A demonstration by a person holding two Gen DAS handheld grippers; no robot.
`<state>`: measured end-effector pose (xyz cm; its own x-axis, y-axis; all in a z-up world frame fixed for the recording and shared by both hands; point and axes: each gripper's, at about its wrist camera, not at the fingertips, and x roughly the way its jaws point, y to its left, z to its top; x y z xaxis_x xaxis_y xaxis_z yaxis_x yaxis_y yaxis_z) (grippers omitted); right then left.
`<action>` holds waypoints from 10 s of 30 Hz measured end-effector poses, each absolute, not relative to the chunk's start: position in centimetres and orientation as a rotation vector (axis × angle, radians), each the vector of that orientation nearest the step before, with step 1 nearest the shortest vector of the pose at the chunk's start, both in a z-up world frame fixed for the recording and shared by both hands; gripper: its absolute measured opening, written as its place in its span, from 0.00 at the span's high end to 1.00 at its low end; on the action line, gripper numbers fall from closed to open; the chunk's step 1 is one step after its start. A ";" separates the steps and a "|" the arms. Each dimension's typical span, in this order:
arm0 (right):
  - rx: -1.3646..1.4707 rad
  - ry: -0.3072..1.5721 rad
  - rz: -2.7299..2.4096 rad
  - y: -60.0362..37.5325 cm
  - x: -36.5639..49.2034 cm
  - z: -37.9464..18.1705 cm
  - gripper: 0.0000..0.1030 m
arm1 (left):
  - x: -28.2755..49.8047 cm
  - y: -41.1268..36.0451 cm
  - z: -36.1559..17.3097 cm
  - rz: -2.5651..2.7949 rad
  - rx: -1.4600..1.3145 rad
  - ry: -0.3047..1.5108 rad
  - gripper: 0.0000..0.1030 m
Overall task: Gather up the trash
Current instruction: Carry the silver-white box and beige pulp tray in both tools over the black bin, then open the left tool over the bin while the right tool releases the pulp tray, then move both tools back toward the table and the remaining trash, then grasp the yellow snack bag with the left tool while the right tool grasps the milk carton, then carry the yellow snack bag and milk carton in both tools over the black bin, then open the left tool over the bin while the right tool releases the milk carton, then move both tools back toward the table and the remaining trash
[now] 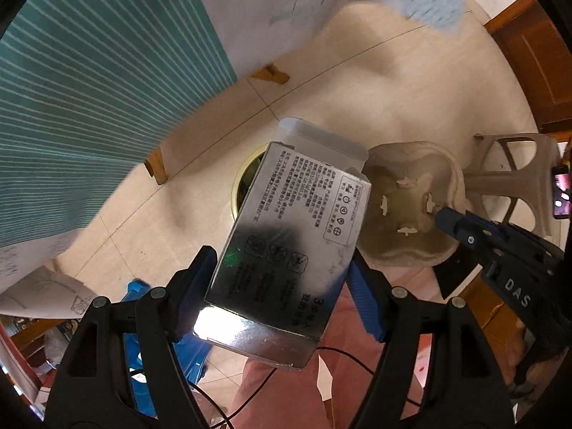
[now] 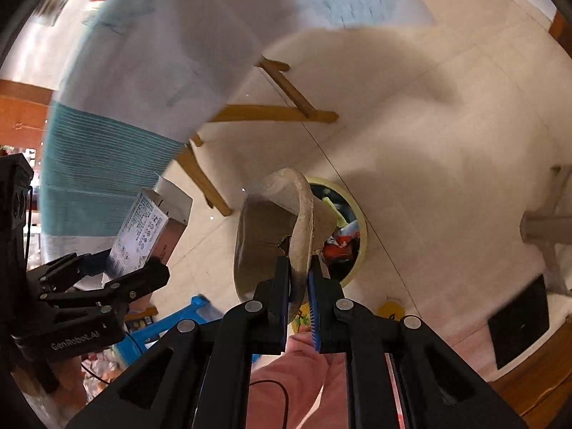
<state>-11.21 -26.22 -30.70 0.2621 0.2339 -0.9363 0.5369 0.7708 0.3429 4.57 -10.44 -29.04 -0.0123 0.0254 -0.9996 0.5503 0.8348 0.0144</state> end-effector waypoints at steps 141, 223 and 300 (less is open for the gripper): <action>0.258 1.080 -0.130 -16.8 50.2 -7.7 0.53 | 56.9 11.9 -9.3 -0.279 -0.243 1.347 0.92; 0.517 1.313 -0.082 -22.1 -4.4 -38.1 0.53 | 7.3 -6.5 -38.4 -0.373 0.250 1.584 0.92; 0.358 0.958 -0.092 -14.3 -8.6 4.8 0.22 | 3.2 3.8 8.6 -0.472 0.140 0.901 0.32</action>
